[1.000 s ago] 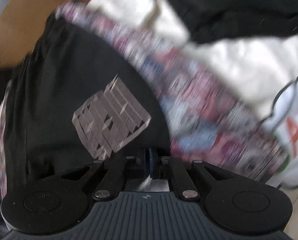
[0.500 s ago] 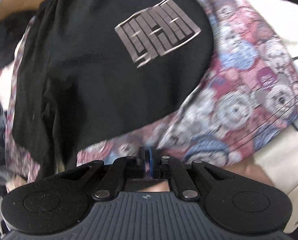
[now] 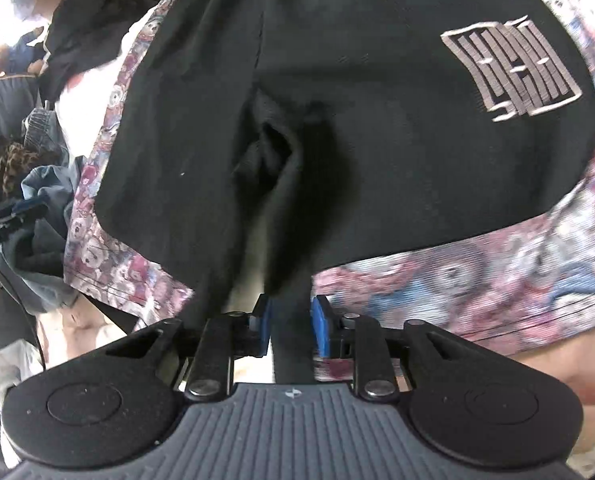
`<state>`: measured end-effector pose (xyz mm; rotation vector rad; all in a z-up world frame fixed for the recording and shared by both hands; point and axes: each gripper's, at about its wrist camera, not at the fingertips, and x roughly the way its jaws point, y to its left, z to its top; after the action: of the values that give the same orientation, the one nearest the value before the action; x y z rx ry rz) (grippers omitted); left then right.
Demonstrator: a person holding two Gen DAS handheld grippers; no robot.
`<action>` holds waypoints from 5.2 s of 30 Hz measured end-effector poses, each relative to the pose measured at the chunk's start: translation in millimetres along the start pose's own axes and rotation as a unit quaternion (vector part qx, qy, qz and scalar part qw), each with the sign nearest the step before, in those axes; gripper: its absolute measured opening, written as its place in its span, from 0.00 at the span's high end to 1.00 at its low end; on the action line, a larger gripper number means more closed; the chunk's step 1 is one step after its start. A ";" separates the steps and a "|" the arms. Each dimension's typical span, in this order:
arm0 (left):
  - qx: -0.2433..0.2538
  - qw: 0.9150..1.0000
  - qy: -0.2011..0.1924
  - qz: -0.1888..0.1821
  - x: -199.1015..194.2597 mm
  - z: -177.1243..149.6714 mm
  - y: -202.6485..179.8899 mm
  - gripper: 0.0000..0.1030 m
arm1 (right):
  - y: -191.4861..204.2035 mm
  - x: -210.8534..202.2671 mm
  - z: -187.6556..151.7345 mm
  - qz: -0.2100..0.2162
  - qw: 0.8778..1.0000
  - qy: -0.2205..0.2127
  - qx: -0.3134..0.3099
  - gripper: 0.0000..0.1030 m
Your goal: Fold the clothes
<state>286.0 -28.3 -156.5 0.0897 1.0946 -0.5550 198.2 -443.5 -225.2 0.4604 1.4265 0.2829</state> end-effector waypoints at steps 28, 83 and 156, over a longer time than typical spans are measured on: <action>-0.032 0.999 0.024 -0.003 39.1 -30.1 13.6 0.59 | 33.0 44.9 -26.7 0.099 0.989 -0.025 0.107 0.48; -0.043 0.988 -0.001 -0.150 20.9 -46.1 -20.8 0.50 | -11.6 9.5 -21.9 0.068 0.988 -0.087 0.105 0.97; -0.078 0.995 0.051 0.032 -65.1 -1.3 26.2 0.77 | -6.4 -2.7 -47.2 0.173 0.974 -0.110 0.095 0.62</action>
<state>275.3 19.5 -106.3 0.0173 1.2257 -0.4093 150.7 -444.0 -229.5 0.8749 1.1559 0.3631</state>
